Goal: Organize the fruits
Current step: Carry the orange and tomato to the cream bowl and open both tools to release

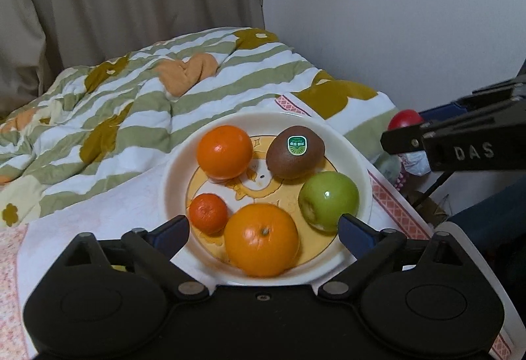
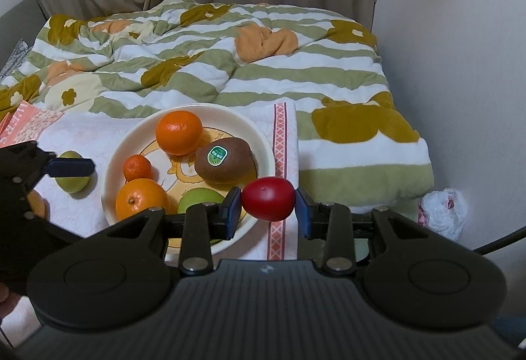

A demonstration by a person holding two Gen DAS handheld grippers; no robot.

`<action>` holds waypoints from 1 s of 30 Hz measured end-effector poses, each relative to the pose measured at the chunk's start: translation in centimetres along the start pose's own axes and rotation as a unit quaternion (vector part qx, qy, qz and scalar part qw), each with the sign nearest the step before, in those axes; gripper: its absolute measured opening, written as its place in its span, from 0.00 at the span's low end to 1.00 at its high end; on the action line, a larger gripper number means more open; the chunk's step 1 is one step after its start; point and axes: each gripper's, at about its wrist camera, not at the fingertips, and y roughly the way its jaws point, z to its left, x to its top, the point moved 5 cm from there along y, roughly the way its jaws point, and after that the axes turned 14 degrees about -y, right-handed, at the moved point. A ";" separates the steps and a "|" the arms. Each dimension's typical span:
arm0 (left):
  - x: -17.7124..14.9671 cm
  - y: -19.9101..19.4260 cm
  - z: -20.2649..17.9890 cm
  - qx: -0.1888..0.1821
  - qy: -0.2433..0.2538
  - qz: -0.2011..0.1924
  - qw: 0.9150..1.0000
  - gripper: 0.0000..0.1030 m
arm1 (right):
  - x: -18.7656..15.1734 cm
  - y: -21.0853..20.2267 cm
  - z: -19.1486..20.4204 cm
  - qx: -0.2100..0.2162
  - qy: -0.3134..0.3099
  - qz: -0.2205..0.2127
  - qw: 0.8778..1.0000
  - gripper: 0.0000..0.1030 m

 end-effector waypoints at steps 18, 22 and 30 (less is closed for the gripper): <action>-1.6 -5.9 3.6 0.045 -0.074 -0.029 0.996 0.97 | 1.1 4.5 1.1 0.036 0.009 0.008 0.999 0.49; -1.9 -6.3 4.5 0.062 -0.082 -0.035 0.994 0.97 | 0.9 5.5 1.2 0.037 0.013 0.016 0.999 0.49; -3.2 -7.2 5.9 0.083 -0.099 -0.039 0.991 0.97 | 1.0 5.6 1.4 0.042 0.012 0.007 0.999 0.77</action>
